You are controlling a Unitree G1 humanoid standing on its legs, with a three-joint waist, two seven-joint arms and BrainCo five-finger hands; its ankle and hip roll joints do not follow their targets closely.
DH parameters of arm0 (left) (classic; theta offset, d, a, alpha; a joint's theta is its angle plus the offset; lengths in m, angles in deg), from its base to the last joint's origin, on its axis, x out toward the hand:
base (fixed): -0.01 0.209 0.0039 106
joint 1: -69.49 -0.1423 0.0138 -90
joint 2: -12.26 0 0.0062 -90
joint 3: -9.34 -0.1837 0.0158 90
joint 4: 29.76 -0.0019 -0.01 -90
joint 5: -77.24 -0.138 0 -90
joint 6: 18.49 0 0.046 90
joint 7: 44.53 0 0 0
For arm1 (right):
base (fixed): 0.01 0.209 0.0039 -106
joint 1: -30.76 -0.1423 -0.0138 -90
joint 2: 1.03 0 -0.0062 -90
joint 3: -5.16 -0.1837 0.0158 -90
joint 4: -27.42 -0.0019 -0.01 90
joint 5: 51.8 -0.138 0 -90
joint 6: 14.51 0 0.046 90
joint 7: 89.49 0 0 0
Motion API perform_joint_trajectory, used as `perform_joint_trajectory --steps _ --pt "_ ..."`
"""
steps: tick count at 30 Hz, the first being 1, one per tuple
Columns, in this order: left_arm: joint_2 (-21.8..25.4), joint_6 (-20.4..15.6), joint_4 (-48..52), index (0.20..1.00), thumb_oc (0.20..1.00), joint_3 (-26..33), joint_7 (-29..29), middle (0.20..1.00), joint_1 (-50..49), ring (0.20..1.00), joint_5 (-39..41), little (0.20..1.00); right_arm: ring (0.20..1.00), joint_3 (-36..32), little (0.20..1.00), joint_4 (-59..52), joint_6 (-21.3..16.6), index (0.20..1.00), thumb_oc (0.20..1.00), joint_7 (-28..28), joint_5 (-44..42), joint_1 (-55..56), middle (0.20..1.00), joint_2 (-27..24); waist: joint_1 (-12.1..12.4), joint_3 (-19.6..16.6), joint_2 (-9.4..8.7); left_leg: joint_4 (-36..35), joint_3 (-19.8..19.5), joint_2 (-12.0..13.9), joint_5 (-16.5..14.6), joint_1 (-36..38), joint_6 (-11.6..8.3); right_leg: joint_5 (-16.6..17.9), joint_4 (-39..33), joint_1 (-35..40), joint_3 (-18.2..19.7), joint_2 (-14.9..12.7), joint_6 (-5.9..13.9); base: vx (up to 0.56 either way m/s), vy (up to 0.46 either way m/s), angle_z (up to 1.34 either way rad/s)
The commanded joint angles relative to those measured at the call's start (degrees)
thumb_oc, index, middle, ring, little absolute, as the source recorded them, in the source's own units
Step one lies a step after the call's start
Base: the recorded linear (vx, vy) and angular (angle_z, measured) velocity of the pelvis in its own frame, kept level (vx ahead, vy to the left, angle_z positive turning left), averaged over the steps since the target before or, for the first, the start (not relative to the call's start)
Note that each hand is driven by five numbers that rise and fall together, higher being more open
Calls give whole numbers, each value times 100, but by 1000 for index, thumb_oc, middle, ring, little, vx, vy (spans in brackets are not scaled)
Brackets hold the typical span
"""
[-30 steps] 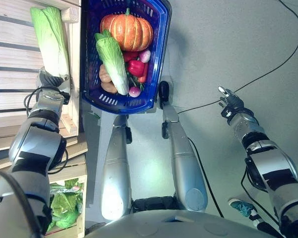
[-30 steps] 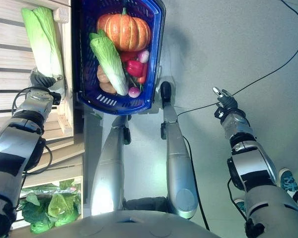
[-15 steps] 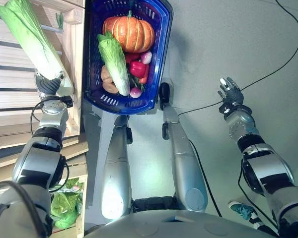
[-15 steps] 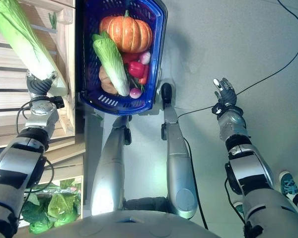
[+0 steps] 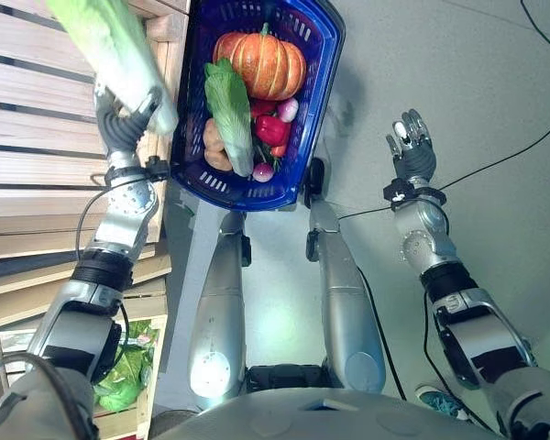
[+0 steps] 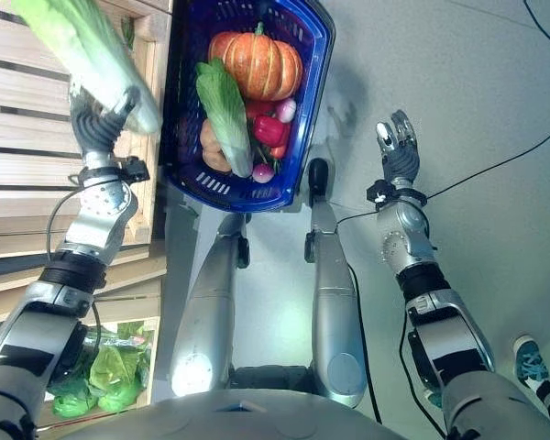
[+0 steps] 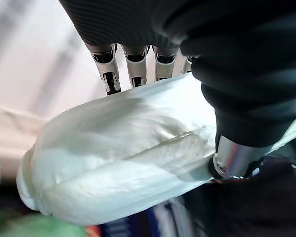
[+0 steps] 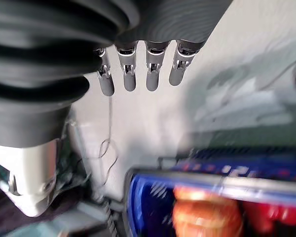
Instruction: Pick up fruits and vegetables into the basket
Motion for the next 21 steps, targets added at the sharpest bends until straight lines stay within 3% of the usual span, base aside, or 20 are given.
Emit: perform_joint_trajectory --steps 1,7,8,12,21 --pt "-87 -223 685 200 200 11 -469 200 -111 200 -382 200 1000 -266 1000 -864 -194 1000 1000 14 301 403 1000 -148 -154 -167 418 -743 5 -302 345 123 102 -857 387 410 -431 310 172 0 0 0" --pt "51 -135 1068 200 200 -54 -789 200 -159 200 -393 200 1000 -304 1000 -1314 -94 1000 1000 125 388 501 1000 -182 -179 -167 447 -774 41 -297 365 139 117 -842 369 422 -434 298 185 4 9 -1" --pt "193 -15 1505 200 200 -175 -1327 200 -194 200 -386 200 1000 -280 1000 -1764 -46 1000 1000 353 512 583 1000 -194 -202 -167 494 -791 77 -294 380 135 135 -823 361 412 -434 278 202 14 35 -2" --pt "418 235 1797 200 200 -381 -1998 200 -164 200 -408 200 1000 -201 1000 -2203 112 1000 1000 642 595 633 1000 -267 -232 -167 508 -834 118 -287 412 147 137 -775 313 428 -440 257 231 4 10 0" --pt "859 523 2042 200 200 -1074 -2910 200 95 200 -561 200 1000 230 1000 -2818 575 1000 1000 1192 427 493 1000 -601 -288 -167 501 -852 203 -238 464 127 127 -705 272 418 -419 233 268 0 0 0"
